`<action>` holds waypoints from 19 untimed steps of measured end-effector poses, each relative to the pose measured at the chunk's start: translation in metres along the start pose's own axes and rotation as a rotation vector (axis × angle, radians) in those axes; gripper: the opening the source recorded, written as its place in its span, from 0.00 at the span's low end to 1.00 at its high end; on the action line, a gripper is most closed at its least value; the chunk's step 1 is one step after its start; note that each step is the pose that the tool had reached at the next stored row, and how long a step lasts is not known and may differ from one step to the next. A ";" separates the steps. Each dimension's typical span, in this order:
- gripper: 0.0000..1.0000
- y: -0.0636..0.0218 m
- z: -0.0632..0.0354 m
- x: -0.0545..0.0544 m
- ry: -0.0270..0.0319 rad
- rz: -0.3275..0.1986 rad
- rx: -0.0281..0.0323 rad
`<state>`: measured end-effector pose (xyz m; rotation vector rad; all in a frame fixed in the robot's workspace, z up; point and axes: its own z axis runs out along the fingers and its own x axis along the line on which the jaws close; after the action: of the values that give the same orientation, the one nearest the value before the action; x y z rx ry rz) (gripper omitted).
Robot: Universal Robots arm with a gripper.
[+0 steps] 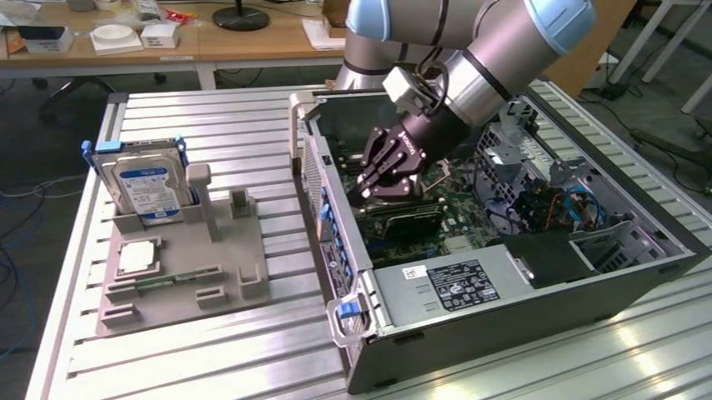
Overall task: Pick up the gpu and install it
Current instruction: 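Press down on the gpu until it lock into place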
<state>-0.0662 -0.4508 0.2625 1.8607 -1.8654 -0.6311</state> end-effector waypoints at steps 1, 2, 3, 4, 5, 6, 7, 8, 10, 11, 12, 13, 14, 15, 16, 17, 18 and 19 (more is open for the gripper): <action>0.10 -0.0002 -0.0001 0.001 -0.0002 0.000 -0.0045; 0.10 -0.0002 -0.0001 0.002 -0.0002 0.000 -0.0077; 0.10 -0.0002 0.0000 0.002 -0.0003 0.000 -0.0094; 0.10 -0.0004 0.0003 0.002 -0.0004 0.000 -0.0102; 0.10 -0.0006 0.0007 0.002 -0.0004 0.000 -0.0105; 0.10 -0.0009 0.0010 0.002 -0.0003 0.000 -0.0107; 0.10 -0.0012 0.0013 0.002 -0.0002 0.000 -0.0107; 0.10 -0.0014 0.0015 0.002 -0.0001 0.000 -0.0110; 0.10 -0.0017 0.0020 0.002 -0.0002 0.000 -0.0123; 0.10 -0.0018 0.0020 0.002 -0.0001 0.000 -0.0142; 0.10 -0.0019 0.0021 0.002 -0.0001 0.000 -0.0173; 0.10 -0.0019 0.0022 0.002 -0.0002 0.000 -0.0204; 0.10 -0.0020 0.0023 0.002 -0.0002 0.000 -0.0245; 0.10 -0.0021 0.0025 0.002 -0.0003 0.000 -0.0286; 0.10 -0.0023 0.0027 0.002 -0.0002 0.000 -0.0327; 0.10 -0.0026 0.0031 0.003 -0.0002 0.000 -0.0367; 0.10 -0.0029 0.0036 0.003 -0.0001 0.001 -0.0404; 0.10 -0.0033 0.0041 0.003 0.0000 0.001 -0.0442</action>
<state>-0.0660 -0.4533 0.2572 1.8320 -1.8372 -0.6667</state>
